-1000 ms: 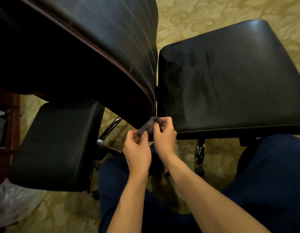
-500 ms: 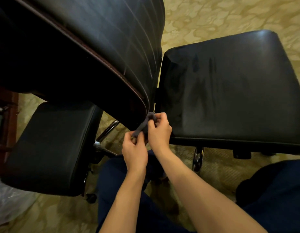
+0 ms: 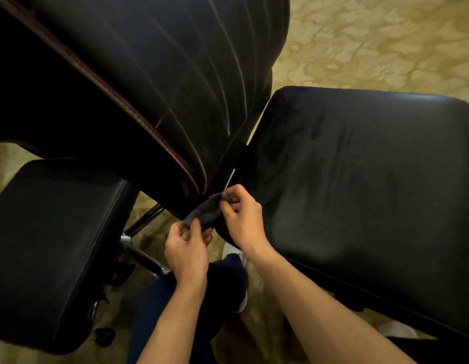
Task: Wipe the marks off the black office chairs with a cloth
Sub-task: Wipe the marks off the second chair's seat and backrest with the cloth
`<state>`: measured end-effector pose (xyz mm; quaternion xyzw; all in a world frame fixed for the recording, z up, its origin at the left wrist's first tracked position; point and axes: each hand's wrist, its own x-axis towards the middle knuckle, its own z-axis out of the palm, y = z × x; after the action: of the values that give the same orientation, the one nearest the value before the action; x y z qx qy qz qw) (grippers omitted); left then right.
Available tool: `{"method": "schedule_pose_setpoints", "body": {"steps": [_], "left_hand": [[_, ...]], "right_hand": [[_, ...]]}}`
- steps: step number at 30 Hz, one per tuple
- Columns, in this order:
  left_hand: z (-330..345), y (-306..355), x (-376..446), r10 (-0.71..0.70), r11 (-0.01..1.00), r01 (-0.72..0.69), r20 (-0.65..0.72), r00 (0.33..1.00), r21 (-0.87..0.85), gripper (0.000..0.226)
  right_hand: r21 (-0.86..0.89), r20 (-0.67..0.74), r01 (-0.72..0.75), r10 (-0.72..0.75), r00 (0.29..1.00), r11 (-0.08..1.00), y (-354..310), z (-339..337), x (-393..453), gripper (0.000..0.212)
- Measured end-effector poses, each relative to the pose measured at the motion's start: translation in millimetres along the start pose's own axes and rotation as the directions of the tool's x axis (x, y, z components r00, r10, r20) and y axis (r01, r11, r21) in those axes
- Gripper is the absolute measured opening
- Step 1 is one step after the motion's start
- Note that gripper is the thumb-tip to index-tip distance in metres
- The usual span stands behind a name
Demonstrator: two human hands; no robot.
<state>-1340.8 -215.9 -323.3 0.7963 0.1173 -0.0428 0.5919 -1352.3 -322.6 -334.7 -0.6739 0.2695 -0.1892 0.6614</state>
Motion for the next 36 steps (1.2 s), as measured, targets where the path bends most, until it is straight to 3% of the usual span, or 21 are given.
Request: {"method": "schedule_pose_setpoints", "body": {"steps": [4,8,13,17,21,28,36], "left_hand": [[17.6,9.4,16.7,0.049,0.996,-0.054,-0.065,0.997,-0.073,0.019],[32.1,20.4,33.7,0.03,0.96,-0.04,-0.04,0.999,-0.279,0.019],[55.9,37.4,58.5,0.023,0.888,-0.046,-0.055,0.998,-0.459,0.022],[79.1,42.9,76.3,0.128,0.899,-0.176,-0.145,0.981,-0.401,0.009],[96.4,46.3,100.8,0.134,0.913,-0.186,-0.163,0.977,-0.363,0.005],[142.3,56.1,126.5,0.174,0.904,-0.142,0.046,0.984,-0.403,0.004],[177.9,67.0,145.0,0.169,0.917,-0.17,-0.034,0.985,-0.361,0.013]], "right_hand": [[0.051,0.043,-0.007,0.005,0.999,0.999,5.4,9.5,31.3,0.009],[0.161,0.086,0.02,-0.034,0.996,0.987,9.8,11.6,58.4,0.024],[0.229,0.127,0.064,-0.096,0.987,0.971,2.7,13.3,87.9,0.014],[0.354,0.196,-0.004,-0.07,0.978,0.935,-5.2,17.5,110.0,0.007],[0.377,0.193,0.005,-0.083,0.978,0.926,-8.7,12.3,127.6,0.007],[0.333,-0.015,0.139,-0.142,0.99,0.933,-18.6,-18.2,164.0,0.009],[0.295,-0.004,0.073,-0.075,0.997,0.953,-17.0,-24.9,200.9,0.007]]}}
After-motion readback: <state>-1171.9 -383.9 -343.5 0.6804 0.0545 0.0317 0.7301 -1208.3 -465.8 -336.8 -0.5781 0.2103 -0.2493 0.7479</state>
